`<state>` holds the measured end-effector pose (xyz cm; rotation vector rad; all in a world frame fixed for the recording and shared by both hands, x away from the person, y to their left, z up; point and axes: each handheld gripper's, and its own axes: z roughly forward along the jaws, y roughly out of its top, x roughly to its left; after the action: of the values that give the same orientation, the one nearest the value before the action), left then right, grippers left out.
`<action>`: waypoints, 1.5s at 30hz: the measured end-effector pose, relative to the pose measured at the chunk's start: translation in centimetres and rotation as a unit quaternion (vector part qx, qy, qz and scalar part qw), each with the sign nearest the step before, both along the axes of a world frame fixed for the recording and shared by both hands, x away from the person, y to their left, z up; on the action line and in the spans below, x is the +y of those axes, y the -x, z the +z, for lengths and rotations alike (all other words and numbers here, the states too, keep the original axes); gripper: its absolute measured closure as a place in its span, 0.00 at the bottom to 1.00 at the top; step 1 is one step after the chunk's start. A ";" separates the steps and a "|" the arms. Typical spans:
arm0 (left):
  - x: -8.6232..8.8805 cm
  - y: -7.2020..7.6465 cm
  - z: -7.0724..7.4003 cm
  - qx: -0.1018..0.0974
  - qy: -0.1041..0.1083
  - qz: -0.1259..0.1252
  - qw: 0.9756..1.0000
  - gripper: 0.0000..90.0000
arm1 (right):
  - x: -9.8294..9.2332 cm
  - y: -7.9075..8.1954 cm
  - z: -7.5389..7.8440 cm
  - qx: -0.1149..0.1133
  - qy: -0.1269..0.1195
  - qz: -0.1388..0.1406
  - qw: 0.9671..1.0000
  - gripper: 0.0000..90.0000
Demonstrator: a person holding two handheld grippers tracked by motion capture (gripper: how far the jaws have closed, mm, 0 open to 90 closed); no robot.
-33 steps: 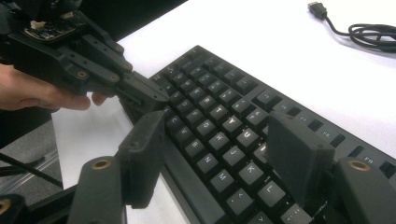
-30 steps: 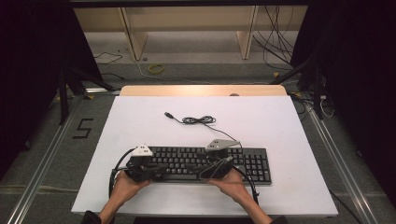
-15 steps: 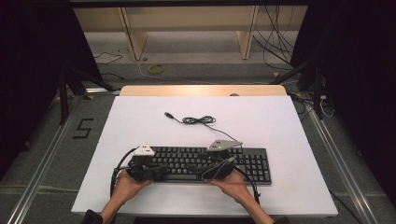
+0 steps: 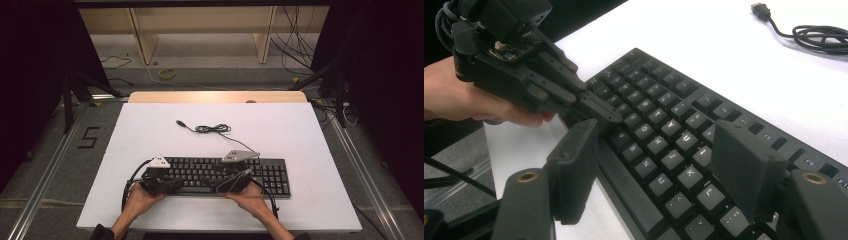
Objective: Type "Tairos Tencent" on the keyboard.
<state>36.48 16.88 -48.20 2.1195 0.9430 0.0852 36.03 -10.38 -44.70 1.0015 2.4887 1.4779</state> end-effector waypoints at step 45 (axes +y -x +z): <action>2.6 -1.0 1.8 -0.039 0.081 0.061 0.994 0.42 | -0.1 0.1 -0.1 -0.005 -0.003 0.006 1.000 0.39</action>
<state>37.51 19.45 -46.43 1.8960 0.9974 0.1476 35.96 -10.47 -44.77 0.9803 2.4886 1.4911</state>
